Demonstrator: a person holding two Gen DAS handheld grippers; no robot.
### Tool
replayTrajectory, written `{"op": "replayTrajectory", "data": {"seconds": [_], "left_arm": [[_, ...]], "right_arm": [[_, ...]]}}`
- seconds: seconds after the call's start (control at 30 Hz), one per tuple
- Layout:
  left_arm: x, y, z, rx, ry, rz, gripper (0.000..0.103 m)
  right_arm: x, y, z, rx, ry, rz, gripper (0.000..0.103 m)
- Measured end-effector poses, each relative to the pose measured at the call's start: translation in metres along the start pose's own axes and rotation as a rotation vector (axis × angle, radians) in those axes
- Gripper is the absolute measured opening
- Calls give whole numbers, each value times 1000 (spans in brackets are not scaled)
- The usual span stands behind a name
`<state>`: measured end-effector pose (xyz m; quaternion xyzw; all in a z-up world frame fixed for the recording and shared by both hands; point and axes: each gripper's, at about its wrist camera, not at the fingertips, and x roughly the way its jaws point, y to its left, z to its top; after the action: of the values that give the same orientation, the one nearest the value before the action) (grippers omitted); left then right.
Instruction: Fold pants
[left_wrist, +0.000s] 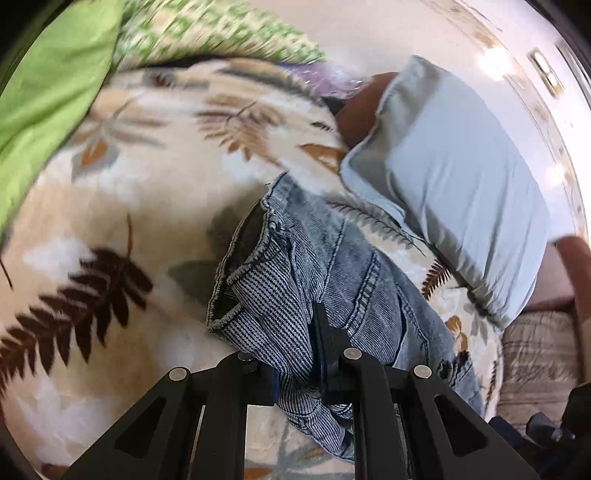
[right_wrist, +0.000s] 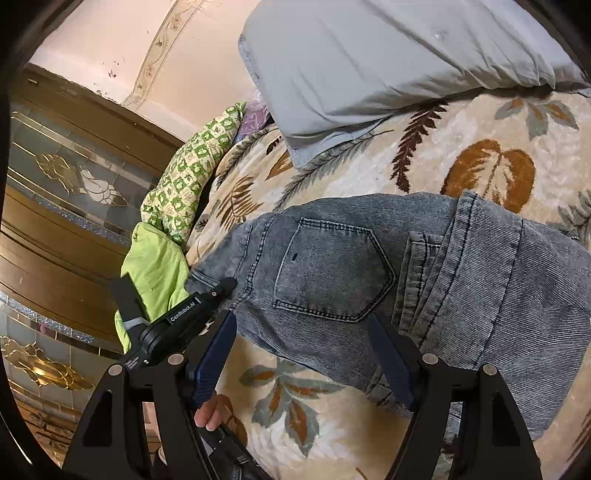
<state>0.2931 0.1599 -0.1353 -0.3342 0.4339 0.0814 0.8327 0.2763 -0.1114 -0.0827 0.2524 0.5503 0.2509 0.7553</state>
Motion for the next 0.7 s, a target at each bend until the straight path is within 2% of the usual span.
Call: {"op": "replayTrajectory", "data": {"seconds": [0.17,0.47,0.57,0.7], "left_arm": [[10,11,4,-42,14,-8,12],[-9,-26,3,119,-54,-2,12],[-17,-45,-3,217,-92,22,12],[-14,-49,2,208,-75,38,12]], "right_arm": [[2,0,0,5,3,19,76],[6,-6,10,7,15,24,76],[6,-6,13,2,12,27,76],[2,-10,12,16,3,37,76]]}}
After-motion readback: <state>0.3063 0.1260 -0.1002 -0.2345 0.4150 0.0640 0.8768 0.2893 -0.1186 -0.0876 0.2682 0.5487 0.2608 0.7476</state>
